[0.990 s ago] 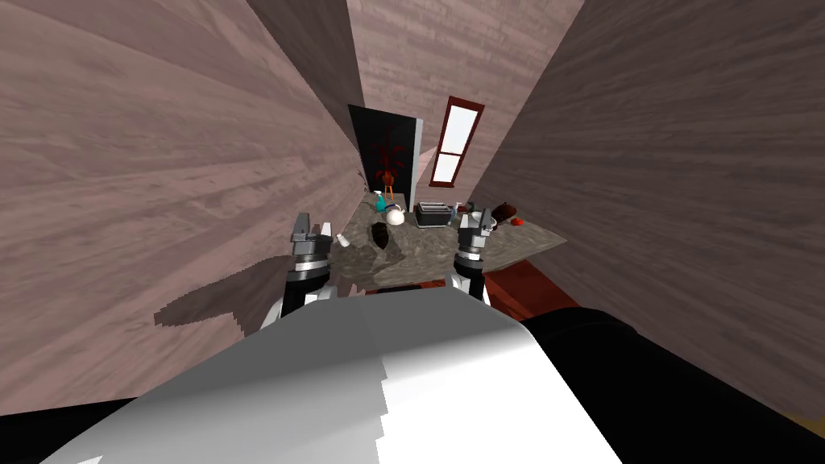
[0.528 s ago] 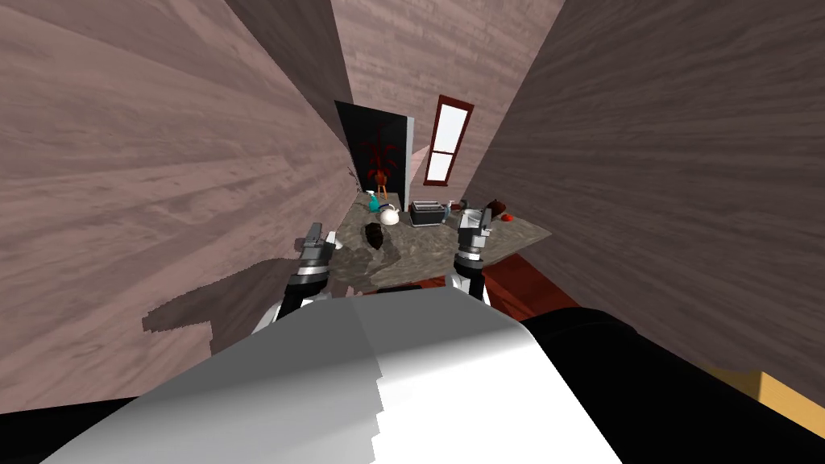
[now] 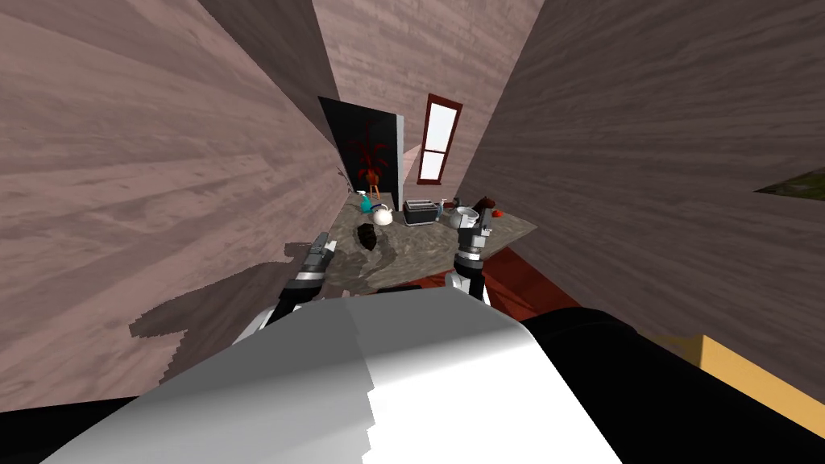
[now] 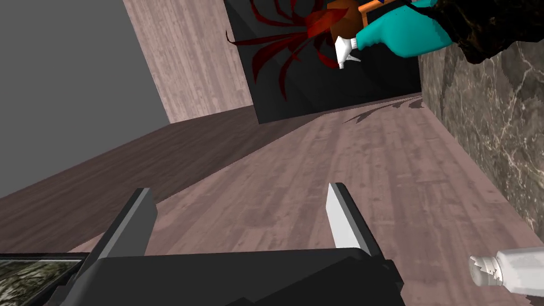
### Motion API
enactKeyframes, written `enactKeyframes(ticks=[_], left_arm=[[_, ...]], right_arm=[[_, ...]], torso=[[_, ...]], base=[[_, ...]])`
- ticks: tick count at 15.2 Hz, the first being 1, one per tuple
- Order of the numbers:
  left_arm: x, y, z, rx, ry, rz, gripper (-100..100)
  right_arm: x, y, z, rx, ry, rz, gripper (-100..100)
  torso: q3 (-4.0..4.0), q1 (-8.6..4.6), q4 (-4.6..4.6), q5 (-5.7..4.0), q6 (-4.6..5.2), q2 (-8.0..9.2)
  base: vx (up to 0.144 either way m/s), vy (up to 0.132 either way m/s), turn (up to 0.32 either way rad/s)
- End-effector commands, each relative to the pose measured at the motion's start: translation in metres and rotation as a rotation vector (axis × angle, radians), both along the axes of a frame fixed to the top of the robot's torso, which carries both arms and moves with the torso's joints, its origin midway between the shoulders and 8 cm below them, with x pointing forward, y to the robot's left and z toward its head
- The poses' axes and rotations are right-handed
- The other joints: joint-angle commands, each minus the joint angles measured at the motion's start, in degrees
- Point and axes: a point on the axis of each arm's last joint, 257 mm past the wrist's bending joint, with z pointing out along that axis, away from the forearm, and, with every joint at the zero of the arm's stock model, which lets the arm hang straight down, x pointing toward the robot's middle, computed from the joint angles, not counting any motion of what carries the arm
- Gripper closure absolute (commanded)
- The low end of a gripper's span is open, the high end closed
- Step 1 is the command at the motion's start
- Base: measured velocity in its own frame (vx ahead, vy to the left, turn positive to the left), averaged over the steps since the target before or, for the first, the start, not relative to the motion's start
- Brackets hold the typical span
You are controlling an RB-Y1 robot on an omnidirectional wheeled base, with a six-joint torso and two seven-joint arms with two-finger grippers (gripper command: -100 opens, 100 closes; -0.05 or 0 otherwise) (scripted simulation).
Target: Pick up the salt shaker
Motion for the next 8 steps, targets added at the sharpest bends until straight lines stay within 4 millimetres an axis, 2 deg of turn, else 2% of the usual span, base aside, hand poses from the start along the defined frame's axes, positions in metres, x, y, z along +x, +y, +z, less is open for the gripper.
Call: enactKeyframes(ticks=[1, 2, 3, 4, 5, 6, 7, 8], left_arm=[[-0.003, 0.009, -0.022, 0.036, 0.063, -0.002, -100], [-0.003, 0.009, -0.022, 0.040, 0.064, -0.004, -100], [-0.006, 0.017, -0.039, 0.063, 0.111, -0.002, -100], [-0.005, 0.017, -0.039, 0.069, 0.112, -0.006, -100], [-0.009, 0.027, -0.055, 0.089, 0.159, 0.000, -100], [-0.009, 0.027, -0.055, 0.101, 0.162, -0.008, -100], [-0.014, 0.037, -0.072, 0.120, 0.209, 0.000, -100], [-0.013, 0.038, -0.072, 0.133, 0.212, -0.008, -100]], right_arm=[[0.000, 0.000, 0.000, 0.000, 0.000, 0.000, 0], [0.000, 0.000, 0.000, 0.000, 0.000, 0.000, 0], [0.000, 0.000, 0.000, 0.000, 0.000, 0.000, 0], [0.000, 0.000, 0.000, 0.000, 0.000, 0.000, 0], [0.000, 0.000, 0.000, 0.000, 0.000, 0.000, 0], [0.000, 0.000, 0.000, 0.000, 0.000, 0.000, 0], [0.000, 0.000, 0.000, 0.000, 0.000, 0.000, 0], [0.000, 0.000, 0.000, 0.000, 0.000, 0.000, 0]], torso=[[0.00, 0.00, 0.00, 0.00, 0.00, 0.00], [0.00, 0.00, 0.00, 0.00, 0.01, 0.00], [0.00, 0.00, 0.00, 0.00, 0.00, 0.00], [0.00, -0.01, 0.00, 0.00, 0.01, 0.00], [0.00, -0.02, 0.00, -0.01, 0.00, -0.01], [-0.01, -0.02, 0.00, -0.01, 0.00, -0.01], [-0.01, -0.02, 0.00, -0.01, 0.00, -0.01], [0.00, -0.01, 0.00, -0.01, 0.02, 0.00]], base=[[-0.008, -0.028, -0.176], [-0.006, -0.026, -0.133], [-0.004, -0.032, -0.149], [-0.006, -0.032, -0.127], [-0.005, -0.035, -0.141], [-0.007, -0.031, -0.130], [-0.009, -0.031, -0.196], [-0.006, -0.026, -0.148]])
